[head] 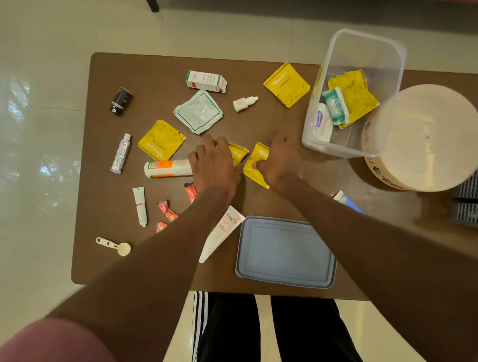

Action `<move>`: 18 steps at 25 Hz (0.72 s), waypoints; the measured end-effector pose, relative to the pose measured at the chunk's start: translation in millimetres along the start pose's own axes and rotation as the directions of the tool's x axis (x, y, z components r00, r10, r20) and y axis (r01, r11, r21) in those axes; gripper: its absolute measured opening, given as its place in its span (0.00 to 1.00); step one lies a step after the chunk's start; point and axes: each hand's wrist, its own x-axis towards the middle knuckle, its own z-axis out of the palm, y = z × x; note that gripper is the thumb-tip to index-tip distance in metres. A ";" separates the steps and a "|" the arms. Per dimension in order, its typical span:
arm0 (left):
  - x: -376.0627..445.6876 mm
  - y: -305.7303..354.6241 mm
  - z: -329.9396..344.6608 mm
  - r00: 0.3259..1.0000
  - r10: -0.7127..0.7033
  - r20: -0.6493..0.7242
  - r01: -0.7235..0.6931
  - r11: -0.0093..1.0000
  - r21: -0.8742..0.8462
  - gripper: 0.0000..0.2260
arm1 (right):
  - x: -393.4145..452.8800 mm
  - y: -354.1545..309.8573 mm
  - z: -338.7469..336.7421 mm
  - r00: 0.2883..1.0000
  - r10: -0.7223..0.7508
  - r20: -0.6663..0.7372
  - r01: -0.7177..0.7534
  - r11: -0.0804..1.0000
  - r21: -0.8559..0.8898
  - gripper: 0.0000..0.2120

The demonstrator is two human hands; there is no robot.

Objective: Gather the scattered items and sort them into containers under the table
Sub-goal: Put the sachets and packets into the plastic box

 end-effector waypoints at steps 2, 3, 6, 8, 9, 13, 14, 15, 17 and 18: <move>4.0 0.5 -2.6 1.000 -0.014 0.008 0.014 0.999 -0.036 0.15 | 0.7 3.1 -6.7 0.998 0.050 0.023 -0.054 0.977 0.207 0.28; 5.6 1.9 -5.5 1.000 -0.025 0.015 0.025 0.998 -0.061 0.13 | -1.2 4.6 -12.1 0.998 0.062 0.016 -0.064 0.955 0.291 0.27; 5.1 8.9 -17.7 0.993 -0.109 -0.050 0.094 0.968 -0.232 0.10 | -11.5 2.9 -30.4 0.998 0.056 -0.029 -0.036 0.881 0.472 0.24; 3.3 22.9 -23.4 0.974 -0.204 -0.094 0.137 0.871 -0.472 0.08 | -16.6 5.3 -44.8 0.991 0.032 -0.127 0.040 0.852 0.522 0.20; 3.4 33.3 -26.0 0.968 -0.233 -0.092 0.134 0.791 -0.597 0.09 | -18.9 8.2 -52.1 0.978 0.017 -0.208 0.099 0.839 0.534 0.17; 1.6 94.2 -50.0 0.965 -0.208 -0.162 -0.026 0.534 -0.845 0.13 | -18.6 27.9 -86.0 0.896 0.001 -0.443 0.304 0.726 0.616 0.15; 2.2 109.1 -57.6 0.961 -0.212 -0.180 -0.056 0.486 -0.872 0.13 | -16.6 32.4 -95.3 0.890 0.002 -0.457 0.325 0.699 0.637 0.14; 3.4 122.7 -62.5 0.957 -0.215 -0.192 -0.079 0.447 -0.891 0.12 | -13.3 37.8 -103.6 0.892 0.010 -0.453 0.333 0.663 0.670 0.11; 7.4 140.8 -68.8 0.955 -0.220 -0.200 -0.100 0.395 -0.913 0.13 | -5.1 49.1 -117.5 0.916 0.063 -0.397 0.293 0.572 0.766 0.09; 8.9 147.2 -70.2 0.954 -0.217 -0.207 -0.112 0.381 -0.918 0.13 | -0.9 56.7 -122.6 0.920 0.103 -0.379 0.264 0.553 0.790 0.10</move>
